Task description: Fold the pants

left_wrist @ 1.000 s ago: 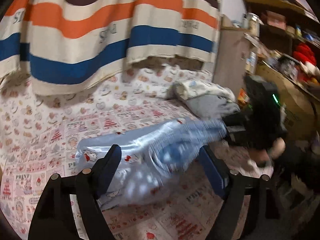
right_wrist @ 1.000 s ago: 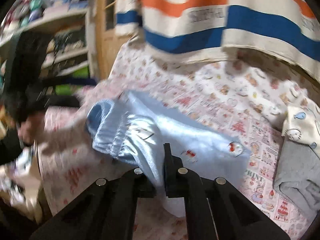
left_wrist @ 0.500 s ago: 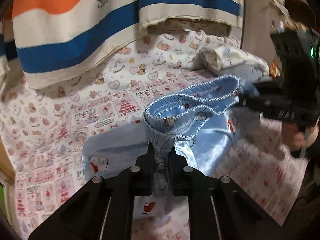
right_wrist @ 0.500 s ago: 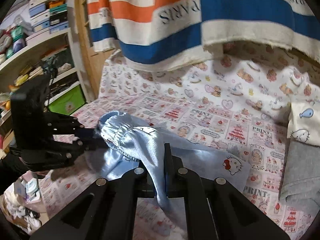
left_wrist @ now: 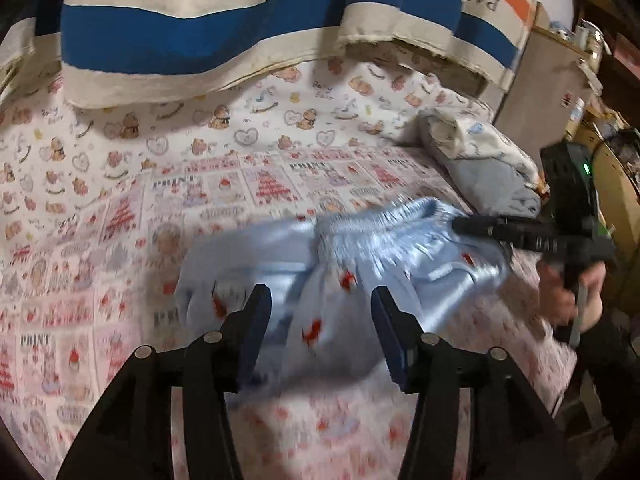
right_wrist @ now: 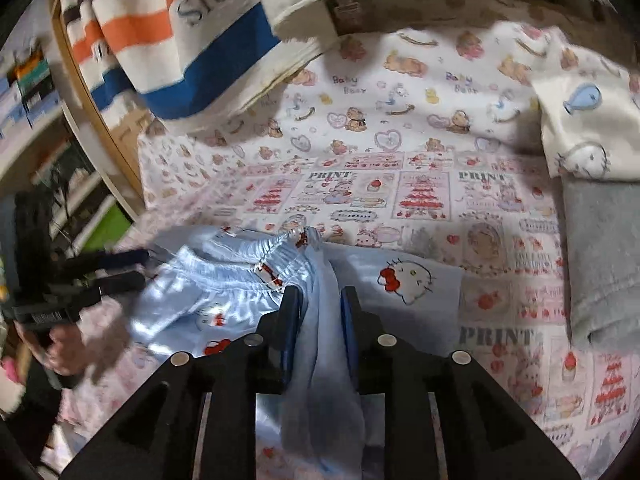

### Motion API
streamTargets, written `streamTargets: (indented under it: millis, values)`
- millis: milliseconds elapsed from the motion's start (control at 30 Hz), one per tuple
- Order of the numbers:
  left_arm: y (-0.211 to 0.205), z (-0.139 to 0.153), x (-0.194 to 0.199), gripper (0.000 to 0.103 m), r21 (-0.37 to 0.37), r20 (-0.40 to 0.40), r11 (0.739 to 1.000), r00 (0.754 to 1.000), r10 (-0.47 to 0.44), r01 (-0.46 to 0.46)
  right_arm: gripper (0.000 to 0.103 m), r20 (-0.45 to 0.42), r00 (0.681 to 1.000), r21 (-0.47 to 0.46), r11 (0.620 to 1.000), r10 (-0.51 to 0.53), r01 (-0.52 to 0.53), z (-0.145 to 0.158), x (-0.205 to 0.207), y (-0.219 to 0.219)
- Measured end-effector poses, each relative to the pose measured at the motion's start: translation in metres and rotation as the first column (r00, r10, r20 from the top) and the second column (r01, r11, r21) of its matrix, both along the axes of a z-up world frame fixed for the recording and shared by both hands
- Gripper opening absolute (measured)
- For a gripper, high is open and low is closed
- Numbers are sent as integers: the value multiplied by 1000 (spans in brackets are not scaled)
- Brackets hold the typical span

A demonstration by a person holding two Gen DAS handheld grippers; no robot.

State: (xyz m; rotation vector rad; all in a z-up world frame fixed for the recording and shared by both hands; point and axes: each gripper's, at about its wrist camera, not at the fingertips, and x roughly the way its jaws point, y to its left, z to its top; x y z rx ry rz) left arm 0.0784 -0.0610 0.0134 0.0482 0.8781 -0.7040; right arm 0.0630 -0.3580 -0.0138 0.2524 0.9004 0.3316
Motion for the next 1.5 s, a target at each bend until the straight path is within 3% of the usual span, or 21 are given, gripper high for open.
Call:
streamTargets:
  millis: [100, 133, 167, 200, 333, 400, 433, 467, 500, 533, 667, 867, 933, 1000, 1067, 1133, 1200, 1367, 1433, 1467, 1500]
  values:
    - [4, -4, -14, 50, 21, -14, 999, 999, -39, 39, 22, 0, 999, -14, 999, 47, -47, 4, -15, -2]
    - [3, -7, -17, 45, 44, -12, 998, 999, -40, 41, 22, -6, 998, -7, 998, 62, -62, 4, -19, -3]
    - [1, -10, -18, 31, 66, -9, 997, 999, -41, 42, 22, -15, 997, 1, 997, 76, -76, 5, -23, -4]
    - [-1, -13, -18, 25, 84, -11, 995, 999, -46, 47, 22, -27, 995, 5, 996, 93, -93, 4, -27, -5]
    - [-2, -26, -13, 21, 71, -57, 997, 998, -36, 40, 22, -36, 992, -67, 990, 124, -126, 0, -42, 0]
    - [-2, -25, -15, 6, 60, -56, 997, 998, -42, 46, 22, -40, 989, -94, 985, 141, -144, -2, -47, 3]
    - [-1, -23, -16, 5, 59, -46, 997, 998, -38, 41, 22, -43, 988, -97, 984, 145, -149, -3, -50, 4]
    - [0, -21, -18, 4, 62, -31, 998, 999, -29, 31, 21, -39, 989, -103, 984, 140, -143, -3, -51, 4]
    - [1, -17, -21, 4, 65, -10, 998, 1000, -17, 18, 7, -16, 992, -122, 985, 125, -126, 0, -54, 4]
    - [3, -11, -22, 4, 64, 18, 998, 1000, 2, -3, 2, 11, 994, -141, 984, 111, -109, 4, -57, 4]
    - [16, 7, -15, 4, 32, 44, 999, 998, 37, -39, 2, 101, 990, -166, 983, 97, -79, 20, -59, 3]
    - [22, -18, -7, 13, 120, -34, 992, 998, 48, -43, 2, 57, 994, -200, 976, 98, -85, 7, -53, 6]
    - [25, -16, -14, 17, 81, -9, 996, 1000, 27, -27, 3, 88, 992, -179, 981, 88, -71, 8, -56, 2]
    - [27, -6, -19, 38, 31, 39, 999, 999, 18, -19, 3, 113, 990, -147, 987, 86, -69, 12, -56, -2]
    - [25, 8, -20, 47, -10, 74, 1000, 997, 11, -11, 5, 121, 989, -127, 989, 88, -73, 17, -52, -2]
    - [16, 15, -16, 47, -6, 81, 1000, 997, 1, -1, 18, 110, 988, -101, 990, 105, -94, 20, -41, 1]
    - [4, 16, -11, 47, 31, 82, 999, 997, -13, 10, 49, 94, 987, -78, 989, 131, -124, 20, -31, 7]
    - [-21, -14, 11, 46, 95, -32, 995, 999, -31, 34, 49, 4, 971, -14, 971, 239, -239, -1, -4, 32]
    - [-28, -28, 19, 46, 114, -56, 993, 998, -16, 23, 49, -68, 962, -56, 962, 263, -267, -19, 8, 47]
    - [-31, -31, 22, 35, 121, -50, 992, 999, -14, 20, 40, -68, 966, -99, 962, 250, -255, -23, 10, 52]
    - [-33, -33, 23, 21, 120, -45, 993, 999, -14, 19, 21, -52, 968, -146, 957, 245, -250, -24, 11, 58]
